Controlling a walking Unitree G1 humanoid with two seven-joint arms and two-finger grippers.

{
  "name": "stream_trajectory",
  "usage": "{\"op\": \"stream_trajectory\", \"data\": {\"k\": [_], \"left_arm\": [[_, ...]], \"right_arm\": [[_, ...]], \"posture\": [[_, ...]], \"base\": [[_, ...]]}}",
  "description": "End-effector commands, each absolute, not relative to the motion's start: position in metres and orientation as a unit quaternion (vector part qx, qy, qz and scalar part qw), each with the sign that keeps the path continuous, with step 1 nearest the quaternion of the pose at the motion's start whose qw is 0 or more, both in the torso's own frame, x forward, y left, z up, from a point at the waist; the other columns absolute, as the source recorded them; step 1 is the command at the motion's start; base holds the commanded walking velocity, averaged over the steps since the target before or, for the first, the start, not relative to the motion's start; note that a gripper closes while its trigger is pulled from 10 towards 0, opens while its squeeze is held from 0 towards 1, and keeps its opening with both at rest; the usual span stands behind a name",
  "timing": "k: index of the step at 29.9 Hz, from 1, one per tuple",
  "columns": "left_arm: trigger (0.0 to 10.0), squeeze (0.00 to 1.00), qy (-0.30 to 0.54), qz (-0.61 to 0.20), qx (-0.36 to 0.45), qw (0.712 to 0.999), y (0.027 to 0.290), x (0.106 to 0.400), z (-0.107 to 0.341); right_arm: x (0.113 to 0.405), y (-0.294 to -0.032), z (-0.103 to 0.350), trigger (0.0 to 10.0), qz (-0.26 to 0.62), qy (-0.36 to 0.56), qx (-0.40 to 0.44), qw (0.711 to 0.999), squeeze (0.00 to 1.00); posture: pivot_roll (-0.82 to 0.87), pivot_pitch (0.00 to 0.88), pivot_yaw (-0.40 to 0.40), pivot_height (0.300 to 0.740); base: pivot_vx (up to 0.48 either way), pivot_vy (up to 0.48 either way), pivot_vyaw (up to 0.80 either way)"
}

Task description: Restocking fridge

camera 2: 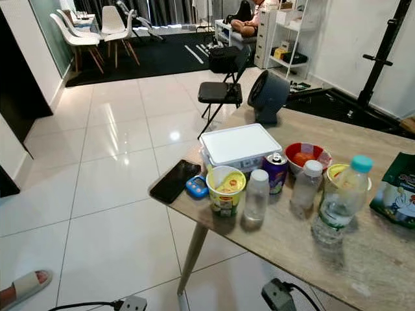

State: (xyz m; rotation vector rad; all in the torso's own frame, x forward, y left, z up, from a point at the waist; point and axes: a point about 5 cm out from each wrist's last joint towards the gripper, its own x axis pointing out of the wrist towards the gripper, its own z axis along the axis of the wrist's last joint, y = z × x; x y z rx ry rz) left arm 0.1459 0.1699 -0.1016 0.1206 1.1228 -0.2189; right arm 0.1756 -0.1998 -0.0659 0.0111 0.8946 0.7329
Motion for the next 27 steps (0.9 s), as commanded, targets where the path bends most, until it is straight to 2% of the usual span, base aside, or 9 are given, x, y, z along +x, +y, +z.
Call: {"op": "stream_trajectory", "data": {"k": [1,6,8,15,27], "left_arm": [[10.0,0.0,0.531,-0.107,0.065,0.838,0.172,0.146,-0.101],[10.0,0.0,0.531,-0.107,0.066,0.838,0.173,0.146,-0.101],[10.0,0.0,0.533,-0.106,0.067,0.837,0.174,0.146,-0.101],[10.0,0.0,0.535,-0.105,0.068,0.836,0.176,0.144,-0.102],[10.0,0.0,0.534,-0.11,0.07,0.835,0.174,0.145,-0.102]], "right_arm": [[0.178,-0.193,-0.06,10.0,0.416,0.406,0.01,0.814,0.0],[0.177,-0.191,-0.057,10.0,0.457,0.401,0.01,0.794,0.0],[0.175,-0.189,-0.054,10.0,0.495,0.394,0.01,0.774,0.0],[0.177,-0.182,-0.039,10.0,0.577,0.352,0.005,0.737,0.0],[0.186,-0.173,0.01,10.0,0.665,0.254,0.033,0.701,0.0]], "posture": [[-0.1,0.0,0.021,0.74],[-0.1,0.0,0.021,0.74],[-0.1,0.0,0.021,0.74],[-0.1,0.0,0.023,0.74],[-0.11,0.0,0.023,0.74]], "base": [[0.0,0.0,0.0],[0.0,0.0,0.0],[0.0,0.0,0.0],[0.0,0.0,0.0],[0.0,0.0,0.0]]}}
